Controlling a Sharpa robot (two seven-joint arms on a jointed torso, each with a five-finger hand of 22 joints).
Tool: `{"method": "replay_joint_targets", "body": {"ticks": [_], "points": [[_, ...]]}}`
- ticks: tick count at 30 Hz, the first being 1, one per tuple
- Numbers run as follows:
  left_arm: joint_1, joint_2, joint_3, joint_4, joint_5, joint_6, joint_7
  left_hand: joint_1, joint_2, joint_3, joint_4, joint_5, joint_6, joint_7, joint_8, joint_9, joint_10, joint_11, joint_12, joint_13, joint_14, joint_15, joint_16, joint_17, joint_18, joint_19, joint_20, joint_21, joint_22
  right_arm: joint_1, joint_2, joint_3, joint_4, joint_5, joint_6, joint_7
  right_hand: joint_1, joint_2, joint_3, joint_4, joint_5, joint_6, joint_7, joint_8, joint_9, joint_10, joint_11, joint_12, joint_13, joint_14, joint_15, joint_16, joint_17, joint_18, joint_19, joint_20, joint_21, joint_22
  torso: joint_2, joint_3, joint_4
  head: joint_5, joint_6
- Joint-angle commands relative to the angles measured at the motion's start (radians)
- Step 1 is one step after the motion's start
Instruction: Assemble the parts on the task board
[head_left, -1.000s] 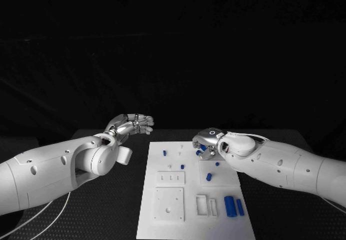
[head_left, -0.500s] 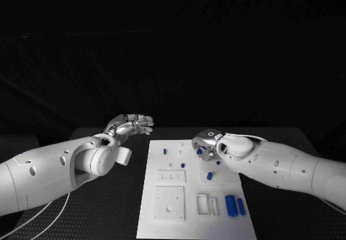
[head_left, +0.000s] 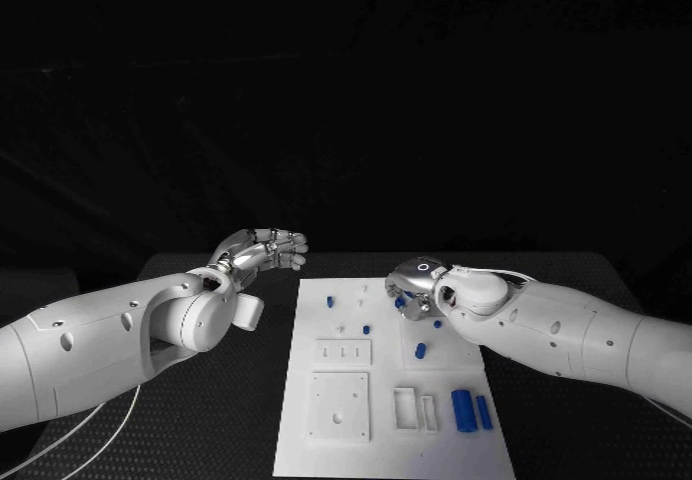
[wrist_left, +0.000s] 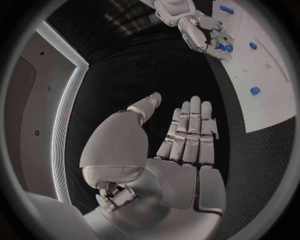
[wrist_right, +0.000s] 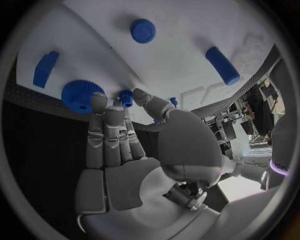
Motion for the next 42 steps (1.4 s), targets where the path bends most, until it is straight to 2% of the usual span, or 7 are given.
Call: {"method": "replay_joint_targets", "body": {"ticks": [1,6,14,22,25,29,42], "points": [[0.001,0.001,0.001,0.000,0.004,0.018,0.002,-0.009,-0.002,0.000,-0.007,0.004,0.008,0.009,-0.004,-0.002,0.001,0.004,-0.006,-0.001,0.008,-0.002,-0.006,0.001,0.010,0.004,-0.001,-0.001,0.019,-0.005,-0.006,-0.003,-0.003,-0.029,0.016,-0.016,0.010,0.000,0.008,-0.002,-0.005,0.008,-0.001,0.001,0.001,0.007,-0.002,0.001,0.001,-0.007,0.003,0.008,-0.003,0.022,0.001,-0.007,0.007,0.021,0.004,0.0017,0.0001,0.000,0.001],[0.001,0.001,0.001,-0.002,0.004,0.019,0.000,-0.010,-0.001,0.001,-0.008,0.004,0.008,0.010,-0.005,-0.002,0.001,0.004,-0.007,-0.001,0.008,-0.002,-0.007,0.002,0.010,0.004,0.000,-0.001,0.019,-0.005,-0.008,-0.003,0.003,-0.034,0.019,-0.015,0.017,0.003,0.017,-0.007,-0.005,0.014,-0.003,0.004,0.003,0.012,-0.003,0.002,0.002,-0.009,0.002,0.013,-0.008,0.022,0.001,-0.007,0.008,0.020,0.006,0.0025,0.0001,0.001,0.002],[0.001,0.000,0.001,-0.004,0.004,0.019,-0.001,-0.011,-0.001,0.001,-0.009,0.004,0.008,0.010,-0.005,-0.002,0.001,0.004,-0.008,-0.001,0.008,-0.002,-0.008,0.002,0.010,0.004,0.000,-0.001,0.019,-0.005,-0.008,-0.003,0.008,-0.046,0.022,-0.013,0.023,0.018,0.031,-0.017,-0.004,0.045,-0.010,0.018,0.010,0.054,-0.011,0.015,0.010,-0.011,-0.006,0.025,-0.021,0.022,0.002,-0.006,0.013,0.020,0.009,0.0041,0.0010,0.001,0.002],[0.001,0.000,0.001,-0.003,0.004,0.019,-0.003,-0.012,-0.001,0.002,-0.010,0.004,0.008,0.010,-0.006,-0.003,0.001,0.004,-0.009,-0.001,0.008,-0.002,-0.008,0.003,0.010,0.004,0.000,-0.001,0.019,-0.005,-0.006,-0.003,0.014,-0.047,0.022,-0.009,0.003,0.045,0.026,-0.018,-0.009,0.107,-0.023,0.047,0.027,0.127,-0.037,0.041,0.033,-0.014,-0.032,0.040,-0.033,0.022,0.006,-0.005,0.023,0.021,0.012,0.0048,0.0016,-0.001,0.002],[0.001,0.000,0.001,-0.003,0.004,0.019,-0.003,-0.012,-0.001,0.003,-0.010,0.005,0.008,0.010,-0.006,-0.003,0.001,0.004,-0.010,-0.001,0.009,-0.002,-0.009,0.003,0.010,0.004,-0.001,-0.001,0.019,-0.005,-0.006,-0.003,0.016,-0.054,0.002,-0.017,-0.003,0.061,0.027,-0.018,-0.011,0.139,-0.033,0.062,0.038,0.160,-0.051,0.052,0.044,-0.017,-0.046,0.048,-0.036,0.022,0.010,-0.005,0.029,0.022,0.012,0.0047,0.0023,-0.002,0.003],[0.001,0.000,0.001,-0.003,0.004,0.020,-0.003,-0.013,-0.001,0.003,-0.011,0.005,0.008,0.010,-0.007,-0.003,0.001,0.004,-0.010,-0.001,0.009,-0.002,-0.009,0.003,0.010,0.004,-0.001,-0.001,0.019,-0.005,-0.004,-0.003,0.019,-0.061,-0.028,-0.034,-0.004,0.067,0.041,-0.019,-0.013,0.160,-0.039,0.072,0.049,0.188,-0.063,0.060,0.055,-0.022,-0.058,0.055,-0.039,0.022,0.012,-0.006,0.034,0.021,0.013,0.0047,0.0019,-0.001,0.003],[0.001,0.000,0.001,-0.006,0.004,0.019,-0.003,-0.014,-0.001,0.004,-0.013,0.005,0.008,0.010,-0.008,-0.004,0.001,0.003,-0.012,-0.002,0.009,-0.002,-0.010,0.004,0.010,0.003,0.000,-0.001,0.019,-0.003,-0.004,-0.001,0.073,-0.086,-0.131,-0.122,-0.006,0.065,0.049,-0.023,-0.013,0.170,-0.044,0.077,0.057,0.200,-0.069,0.060,0.062,-0.024,-0.063,0.060,-0.042,0.022,0.013,-0.007,0.038,0.020,0.014,0.0043,0.0018,0.001,0.008]]}}
